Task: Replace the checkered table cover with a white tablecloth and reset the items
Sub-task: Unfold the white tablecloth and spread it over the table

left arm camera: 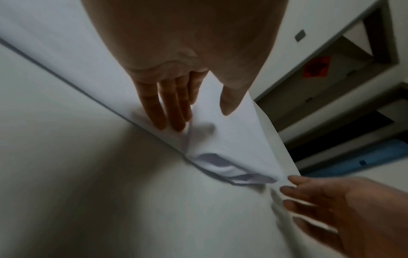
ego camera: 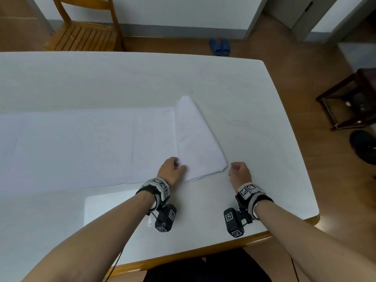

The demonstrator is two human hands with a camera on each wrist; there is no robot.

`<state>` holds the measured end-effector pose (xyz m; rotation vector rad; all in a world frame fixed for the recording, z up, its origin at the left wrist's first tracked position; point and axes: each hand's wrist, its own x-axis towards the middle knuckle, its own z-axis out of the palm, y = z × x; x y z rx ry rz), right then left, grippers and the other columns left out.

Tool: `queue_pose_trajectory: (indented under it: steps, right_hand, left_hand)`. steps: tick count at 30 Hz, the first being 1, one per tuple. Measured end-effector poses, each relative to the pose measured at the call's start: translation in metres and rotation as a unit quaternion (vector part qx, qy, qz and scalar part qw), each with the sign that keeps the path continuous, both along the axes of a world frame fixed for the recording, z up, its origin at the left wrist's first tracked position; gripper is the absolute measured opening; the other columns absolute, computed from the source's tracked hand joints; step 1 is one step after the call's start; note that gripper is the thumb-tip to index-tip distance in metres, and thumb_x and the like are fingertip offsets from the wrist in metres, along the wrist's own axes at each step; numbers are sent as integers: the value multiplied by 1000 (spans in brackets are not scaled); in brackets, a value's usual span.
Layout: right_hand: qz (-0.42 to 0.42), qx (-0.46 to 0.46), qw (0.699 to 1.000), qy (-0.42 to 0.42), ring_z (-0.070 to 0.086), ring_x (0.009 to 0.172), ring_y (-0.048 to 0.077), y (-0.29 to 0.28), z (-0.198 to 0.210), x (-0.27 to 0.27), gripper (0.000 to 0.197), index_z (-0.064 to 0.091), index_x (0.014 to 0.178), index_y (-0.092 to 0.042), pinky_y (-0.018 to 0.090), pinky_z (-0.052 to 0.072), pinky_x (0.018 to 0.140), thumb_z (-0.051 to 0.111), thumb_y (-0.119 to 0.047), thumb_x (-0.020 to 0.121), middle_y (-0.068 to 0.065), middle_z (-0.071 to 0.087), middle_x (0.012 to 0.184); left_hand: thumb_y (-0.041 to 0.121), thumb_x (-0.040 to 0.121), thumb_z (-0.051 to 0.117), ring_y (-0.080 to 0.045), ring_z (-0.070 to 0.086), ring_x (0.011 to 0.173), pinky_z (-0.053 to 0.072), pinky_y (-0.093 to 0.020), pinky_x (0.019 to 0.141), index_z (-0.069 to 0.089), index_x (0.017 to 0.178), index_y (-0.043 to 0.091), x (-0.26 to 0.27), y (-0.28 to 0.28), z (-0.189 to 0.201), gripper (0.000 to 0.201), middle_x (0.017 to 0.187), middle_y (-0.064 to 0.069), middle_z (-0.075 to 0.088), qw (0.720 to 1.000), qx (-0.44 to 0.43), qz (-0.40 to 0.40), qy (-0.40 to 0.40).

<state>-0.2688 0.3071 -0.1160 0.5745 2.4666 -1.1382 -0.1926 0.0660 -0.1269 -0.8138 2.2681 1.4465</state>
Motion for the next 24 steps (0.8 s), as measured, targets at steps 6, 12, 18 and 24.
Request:
queue_pose_trajectory:
  steps: [6, 12, 18, 24]
  right_hand:
    - [93, -32, 995, 17, 59, 101, 21, 28, 1, -24, 28, 58, 109, -18, 36, 49, 91, 55, -3, 86, 2, 60, 112]
    - [136, -82, 987, 16, 63, 101, 23, 84, -11, -70, 27, 58, 104, -24, 44, 52, 94, 54, -4, 86, 0, 62, 113]
    - [110, -116, 987, -2, 67, 98, 28, 159, -19, -99, 24, 57, 90, -35, 53, 53, 92, 53, -14, 78, 0, 63, 106]
    - [112, -111, 987, 13, 67, 95, 29, 190, -19, -118, 24, 57, 90, -36, 52, 54, 90, 52, -15, 79, 3, 65, 105]
  left_hand:
    - [27, 82, 64, -29, 62, 94, 48, -31, 76, 56, 105, 8, -37, 49, 2, 31, 100, -7, 64, 989, -25, 134, -49]
    - [14, 89, 61, -21, 48, 86, 33, -27, 73, 55, 93, 6, -72, 111, 39, 11, 97, -8, 52, 977, -112, 123, 133]
    - [12, 87, 52, -28, 49, 121, 36, -30, 103, 61, 119, -1, -101, 197, 64, 35, 127, -16, 53, 983, -92, -21, 159]
    - [16, 89, 59, -15, 42, 134, 28, -26, 113, 62, 129, 18, -97, 240, 64, 40, 143, -2, 48, 994, 19, -95, 55]
